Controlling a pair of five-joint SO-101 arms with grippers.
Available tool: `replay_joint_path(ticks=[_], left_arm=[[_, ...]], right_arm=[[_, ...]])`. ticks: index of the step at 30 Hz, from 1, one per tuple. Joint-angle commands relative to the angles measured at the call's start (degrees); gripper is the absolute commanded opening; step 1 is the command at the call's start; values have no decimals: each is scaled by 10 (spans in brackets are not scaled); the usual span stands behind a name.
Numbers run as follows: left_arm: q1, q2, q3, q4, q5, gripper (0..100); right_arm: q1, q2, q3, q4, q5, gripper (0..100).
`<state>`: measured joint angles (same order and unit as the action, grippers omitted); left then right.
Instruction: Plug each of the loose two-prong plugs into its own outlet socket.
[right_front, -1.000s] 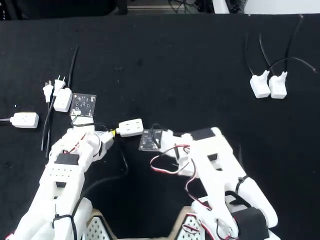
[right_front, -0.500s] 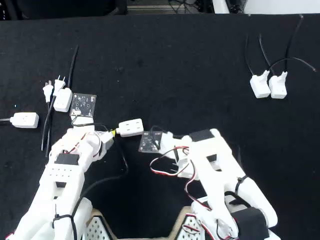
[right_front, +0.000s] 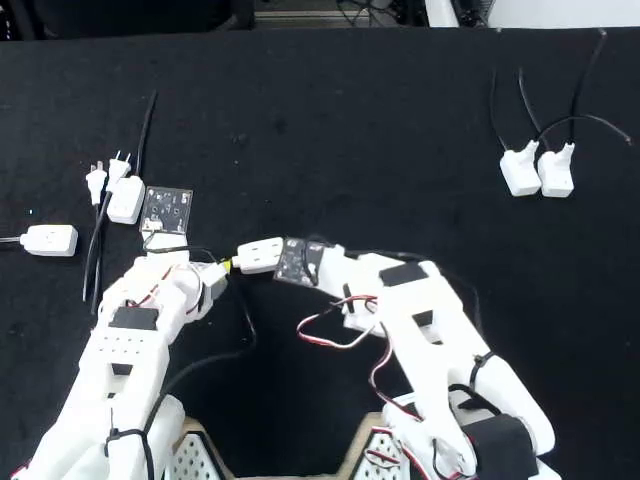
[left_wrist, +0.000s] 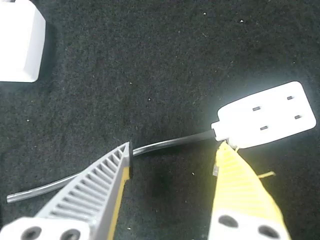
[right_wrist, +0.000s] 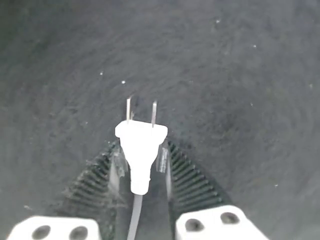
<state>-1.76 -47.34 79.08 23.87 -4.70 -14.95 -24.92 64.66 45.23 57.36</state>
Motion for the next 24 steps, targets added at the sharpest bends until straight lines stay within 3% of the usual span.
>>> replay_joint_path(ticks=[1, 8, 17, 24], left_arm=[[-5, -7, -15, -8, 6, 267], [-5, -7, -15, -8, 6, 267], [-5, -7, -15, -8, 6, 267], [-5, -7, -15, -7, 6, 267]], right_arm=[[-6, -17, -26, 46, -33, 12], [-5, -15, -130, 210, -36, 13], [-9, -12, -111, 216, -36, 21], [-25, -16, -48, 157, -33, 234]])
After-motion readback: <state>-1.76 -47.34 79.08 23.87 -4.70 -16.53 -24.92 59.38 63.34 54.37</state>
